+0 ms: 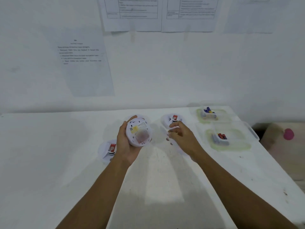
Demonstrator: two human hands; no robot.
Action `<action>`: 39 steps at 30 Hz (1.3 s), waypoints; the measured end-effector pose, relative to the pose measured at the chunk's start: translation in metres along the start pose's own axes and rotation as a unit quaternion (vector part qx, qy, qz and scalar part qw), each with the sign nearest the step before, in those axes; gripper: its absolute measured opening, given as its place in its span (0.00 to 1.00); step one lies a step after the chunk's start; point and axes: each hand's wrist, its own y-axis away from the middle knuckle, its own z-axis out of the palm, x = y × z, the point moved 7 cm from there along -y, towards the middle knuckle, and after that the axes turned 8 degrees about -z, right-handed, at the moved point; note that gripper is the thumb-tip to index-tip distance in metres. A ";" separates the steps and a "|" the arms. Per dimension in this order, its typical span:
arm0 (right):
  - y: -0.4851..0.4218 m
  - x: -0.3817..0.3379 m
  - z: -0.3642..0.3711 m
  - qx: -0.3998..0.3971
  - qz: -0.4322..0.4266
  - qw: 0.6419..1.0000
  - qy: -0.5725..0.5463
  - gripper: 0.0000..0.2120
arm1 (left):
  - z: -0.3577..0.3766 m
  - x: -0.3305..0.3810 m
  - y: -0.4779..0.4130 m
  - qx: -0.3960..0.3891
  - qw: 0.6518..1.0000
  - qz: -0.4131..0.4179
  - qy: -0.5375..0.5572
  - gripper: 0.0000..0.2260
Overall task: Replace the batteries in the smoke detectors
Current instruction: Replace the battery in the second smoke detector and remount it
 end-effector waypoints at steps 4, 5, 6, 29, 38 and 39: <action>0.010 -0.006 0.004 0.026 0.067 0.960 -0.270 0.12 | 0.016 -0.021 -0.008 -0.001 1.000 -0.019 0.003 0.18; 0.010 -0.008 0.004 0.037 0.053 0.967 -0.246 0.11 | 0.021 -0.027 -0.009 -0.004 1.000 -0.024 0.005 0.18; 0.010 -0.011 0.002 0.053 0.033 0.978 -0.200 0.11 | 0.026 -0.032 -0.010 -0.002 1.000 -0.027 0.003 0.19; 0.031 -0.038 0.002 0.062 -0.252 0.925 0.276 0.20 | 0.061 -0.074 0.009 0.047 0.998 -0.043 0.024 0.25; 0.031 -0.047 0.025 0.065 -0.255 0.915 0.305 0.19 | 0.049 -0.058 0.018 0.049 0.998 -0.040 0.015 0.19; 0.030 -0.047 0.026 0.068 -0.253 0.915 0.306 0.19 | 0.048 -0.057 0.018 0.051 0.998 -0.043 0.010 0.18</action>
